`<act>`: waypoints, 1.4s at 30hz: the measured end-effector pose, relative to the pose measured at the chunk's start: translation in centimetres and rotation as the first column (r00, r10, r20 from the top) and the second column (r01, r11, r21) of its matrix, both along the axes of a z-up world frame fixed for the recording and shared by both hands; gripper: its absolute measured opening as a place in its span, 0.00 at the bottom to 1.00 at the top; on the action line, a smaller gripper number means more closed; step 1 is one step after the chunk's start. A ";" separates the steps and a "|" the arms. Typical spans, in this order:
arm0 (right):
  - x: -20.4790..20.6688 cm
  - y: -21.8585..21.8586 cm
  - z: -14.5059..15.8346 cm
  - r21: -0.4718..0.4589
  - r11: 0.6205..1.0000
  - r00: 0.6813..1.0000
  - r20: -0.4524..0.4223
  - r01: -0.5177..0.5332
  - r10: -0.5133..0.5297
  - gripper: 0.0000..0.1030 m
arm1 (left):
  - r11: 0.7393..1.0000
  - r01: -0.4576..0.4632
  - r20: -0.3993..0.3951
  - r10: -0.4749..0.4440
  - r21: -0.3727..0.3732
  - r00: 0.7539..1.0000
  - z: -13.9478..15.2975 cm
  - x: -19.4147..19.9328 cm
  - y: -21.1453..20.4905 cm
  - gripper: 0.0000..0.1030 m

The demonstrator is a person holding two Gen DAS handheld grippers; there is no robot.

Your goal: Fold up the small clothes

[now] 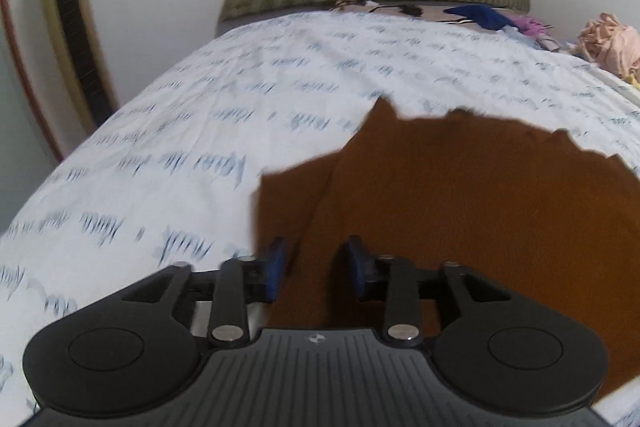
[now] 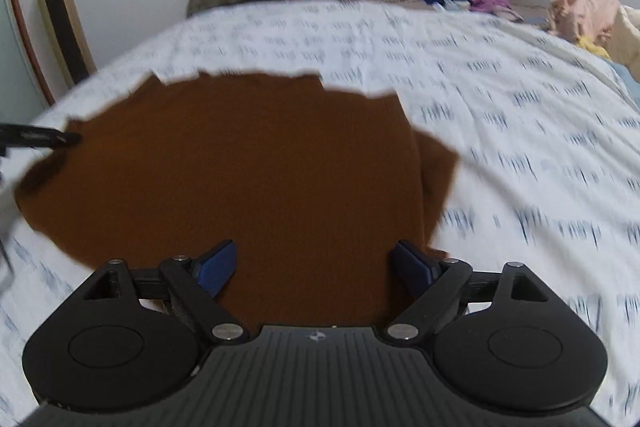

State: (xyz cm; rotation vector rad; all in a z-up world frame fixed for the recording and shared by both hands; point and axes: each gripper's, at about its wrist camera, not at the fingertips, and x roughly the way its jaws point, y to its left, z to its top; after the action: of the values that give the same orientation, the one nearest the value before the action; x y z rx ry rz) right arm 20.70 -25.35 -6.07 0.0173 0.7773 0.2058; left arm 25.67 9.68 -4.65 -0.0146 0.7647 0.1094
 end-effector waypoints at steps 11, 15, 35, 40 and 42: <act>-0.7 -2.7 -0.8 0.092 0.989 0.991 -0.083 0.116 -0.108 0.94 | 1.000 -0.008 0.031 0.008 -0.005 0.999 -0.4 -3.4 1.2 0.57; -2.6 -3.7 0.7 0.181 0.972 0.988 -0.055 0.151 -0.143 0.91 | 1.000 0.001 0.033 -0.001 -0.008 0.999 0.3 -4.2 1.5 0.58; -5.4 16.1 4.6 0.095 0.937 0.941 0.065 -0.336 0.331 0.91 | 0.991 -0.132 -0.015 0.131 -0.022 0.991 0.6 -6.5 8.7 0.57; -2.5 18.6 4.1 0.071 0.958 0.961 0.043 -0.276 0.274 0.91 | 0.991 -0.124 0.015 0.125 -0.058 0.992 1.3 -6.6 8.6 0.57; -0.5 18.9 3.6 0.109 0.963 0.969 0.018 -0.248 0.247 0.89 | 0.991 -0.114 0.023 0.116 -0.069 0.993 1.6 -6.1 8.2 0.57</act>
State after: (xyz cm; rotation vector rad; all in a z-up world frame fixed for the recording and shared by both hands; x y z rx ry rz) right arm 20.25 -6.48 -2.46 0.0243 0.7624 0.4867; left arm 19.53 17.84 -3.08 -0.1239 0.7406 0.1928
